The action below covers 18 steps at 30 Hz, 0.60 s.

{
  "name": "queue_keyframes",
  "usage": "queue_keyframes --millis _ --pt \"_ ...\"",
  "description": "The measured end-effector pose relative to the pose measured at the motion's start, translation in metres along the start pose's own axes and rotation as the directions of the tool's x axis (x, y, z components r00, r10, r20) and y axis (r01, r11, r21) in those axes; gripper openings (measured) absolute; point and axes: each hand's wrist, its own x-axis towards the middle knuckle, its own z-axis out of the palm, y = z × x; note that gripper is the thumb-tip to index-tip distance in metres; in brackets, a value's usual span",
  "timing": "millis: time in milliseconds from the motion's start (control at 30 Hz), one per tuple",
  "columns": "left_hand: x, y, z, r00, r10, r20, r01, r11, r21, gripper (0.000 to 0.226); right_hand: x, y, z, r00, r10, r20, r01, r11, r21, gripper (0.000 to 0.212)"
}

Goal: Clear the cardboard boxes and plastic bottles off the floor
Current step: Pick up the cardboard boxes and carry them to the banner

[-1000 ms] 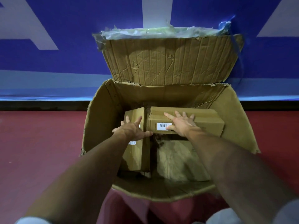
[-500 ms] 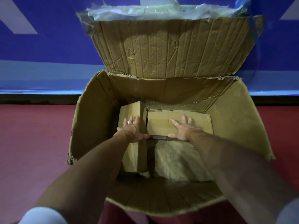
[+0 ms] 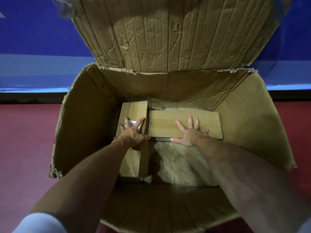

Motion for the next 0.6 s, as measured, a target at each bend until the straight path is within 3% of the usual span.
queue_keyframes --millis 433,533,600 --pt "-0.007 -0.018 0.004 0.999 0.025 -0.042 -0.024 1.0 0.015 0.112 0.009 0.0 -0.005 0.999 0.011 -0.049 -0.008 0.997 0.071 0.092" --pt "-0.005 -0.015 0.004 0.999 0.03 -0.017 -0.029 0.999 0.027 0.1 0.01 0.001 -0.009 0.998 0.013 -0.054 -0.008 0.996 0.091 0.091" --pt "-0.001 -0.013 0.006 0.999 0.041 -0.005 -0.041 0.997 -0.06 0.089 0.011 0.002 -0.007 0.998 0.013 -0.059 -0.008 0.996 0.094 0.091"
